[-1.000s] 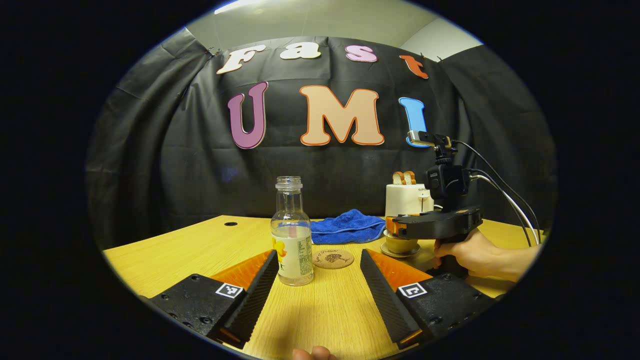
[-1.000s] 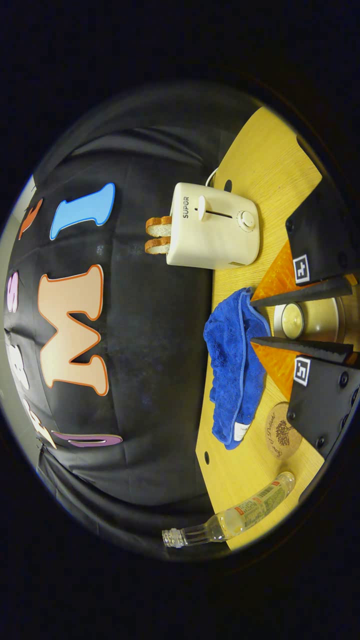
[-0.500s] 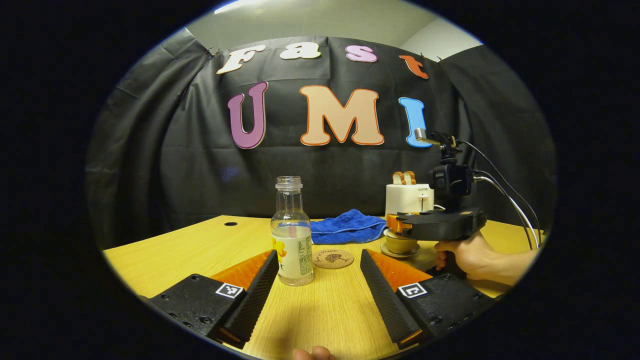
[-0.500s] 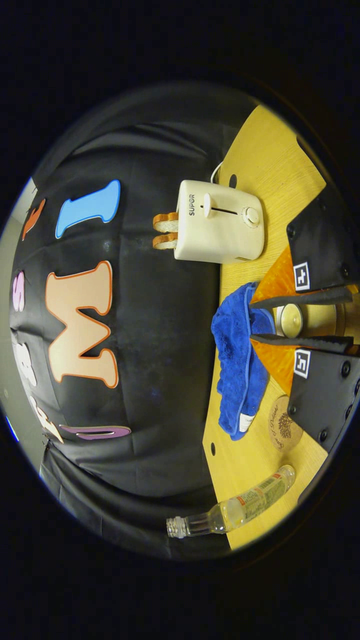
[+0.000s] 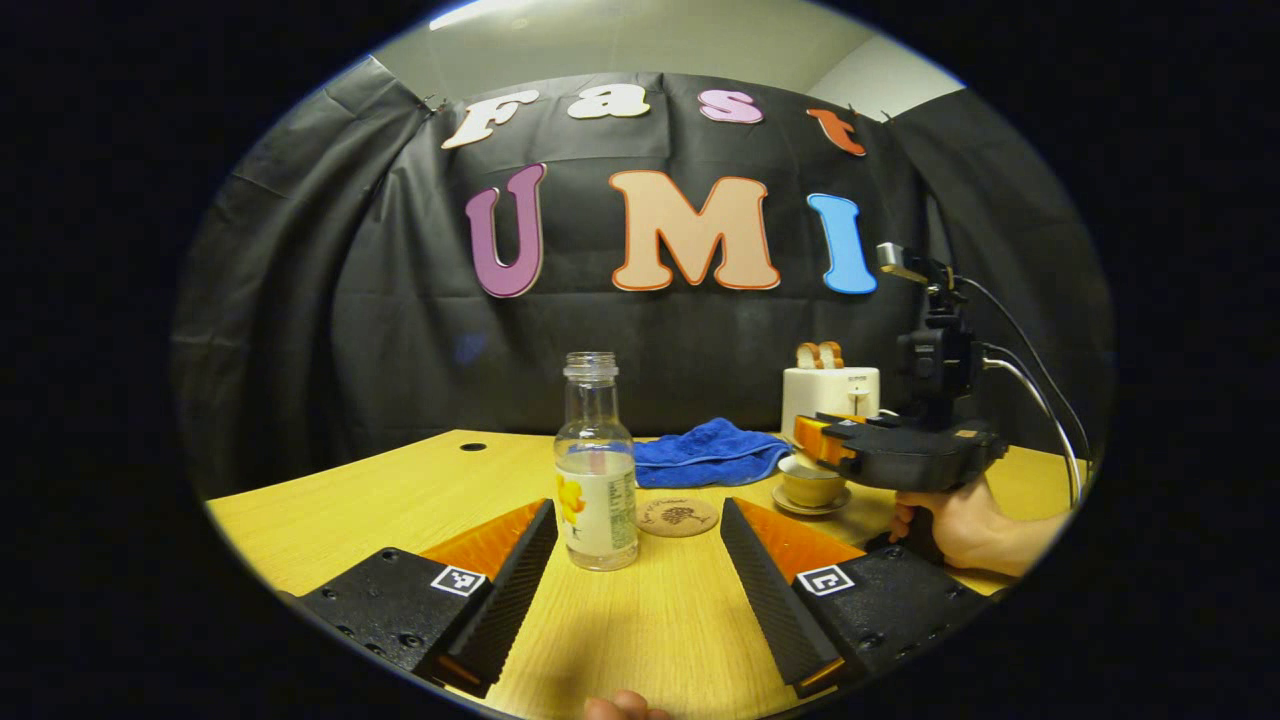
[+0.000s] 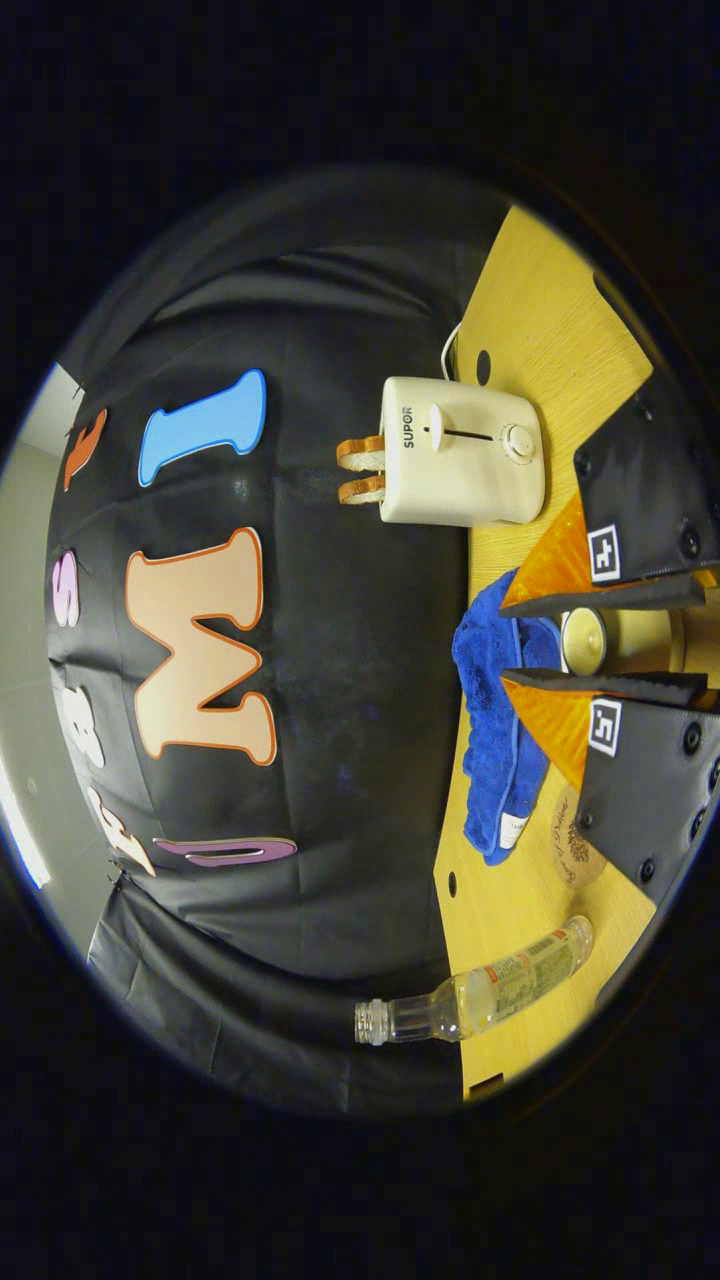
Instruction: Open the teacup lid with one hand, grasp the water bottle and pour water into the teacup with the other hand; after pouring, place the water bottle on the coaster and then close the teacup lid.
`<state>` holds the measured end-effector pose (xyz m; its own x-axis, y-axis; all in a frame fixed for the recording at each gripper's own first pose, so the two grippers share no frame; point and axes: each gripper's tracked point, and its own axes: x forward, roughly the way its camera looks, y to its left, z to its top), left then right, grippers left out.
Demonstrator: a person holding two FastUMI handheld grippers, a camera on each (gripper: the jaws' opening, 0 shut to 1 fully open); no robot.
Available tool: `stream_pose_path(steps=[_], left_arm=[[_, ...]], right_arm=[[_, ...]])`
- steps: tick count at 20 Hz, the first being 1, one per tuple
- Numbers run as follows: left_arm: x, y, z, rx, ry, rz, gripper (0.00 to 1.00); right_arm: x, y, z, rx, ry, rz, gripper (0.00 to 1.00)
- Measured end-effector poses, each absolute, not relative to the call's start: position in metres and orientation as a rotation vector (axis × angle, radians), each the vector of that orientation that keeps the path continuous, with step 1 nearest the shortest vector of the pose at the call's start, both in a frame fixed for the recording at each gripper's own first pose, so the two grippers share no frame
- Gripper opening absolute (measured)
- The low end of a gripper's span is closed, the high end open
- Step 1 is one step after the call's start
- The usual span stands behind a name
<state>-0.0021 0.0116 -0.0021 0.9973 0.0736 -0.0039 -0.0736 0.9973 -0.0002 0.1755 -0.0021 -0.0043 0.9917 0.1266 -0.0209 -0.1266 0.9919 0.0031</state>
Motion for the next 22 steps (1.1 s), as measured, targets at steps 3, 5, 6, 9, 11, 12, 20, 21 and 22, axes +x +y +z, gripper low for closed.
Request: stream_pose_path(steps=[3,5,6,9,11,12,20,21,22], left_arm=[[-0.002,0.013,-0.002,0.000,0.006,0.089,0.97],[-0.003,0.017,-0.003,0.002,0.007,0.107,0.97],[-0.002,0.019,-0.003,0.002,0.007,0.114,0.96],[0.006,0.016,-0.002,0.004,0.004,0.093,0.96],[0.014,0.025,-0.002,0.004,0.002,0.112,0.96],[0.020,0.030,-0.003,0.004,0.005,0.125,0.96],[0.073,0.051,-0.005,0.007,0.008,0.103,0.96],[0.079,0.056,-0.005,0.006,0.008,0.107,0.96],[0.083,0.057,-0.005,0.004,0.008,0.103,0.95]], right_arm=[[0.162,-0.012,-0.003,0.001,0.021,0.143,0.28],[0.151,-0.024,-0.002,0.002,0.020,0.142,0.28],[0.144,-0.029,-0.002,0.001,0.018,0.146,0.28],[0.125,-0.046,0.000,0.001,0.018,0.157,0.28],[0.112,-0.058,0.001,0.000,0.014,0.153,0.28],[0.107,-0.064,0.002,0.000,0.015,0.152,0.28],[0.085,-0.093,0.004,0.001,0.014,0.126,0.28],[0.084,-0.094,0.004,0.000,0.012,0.125,0.28],[0.084,-0.094,0.004,0.001,0.012,0.125,0.28]])
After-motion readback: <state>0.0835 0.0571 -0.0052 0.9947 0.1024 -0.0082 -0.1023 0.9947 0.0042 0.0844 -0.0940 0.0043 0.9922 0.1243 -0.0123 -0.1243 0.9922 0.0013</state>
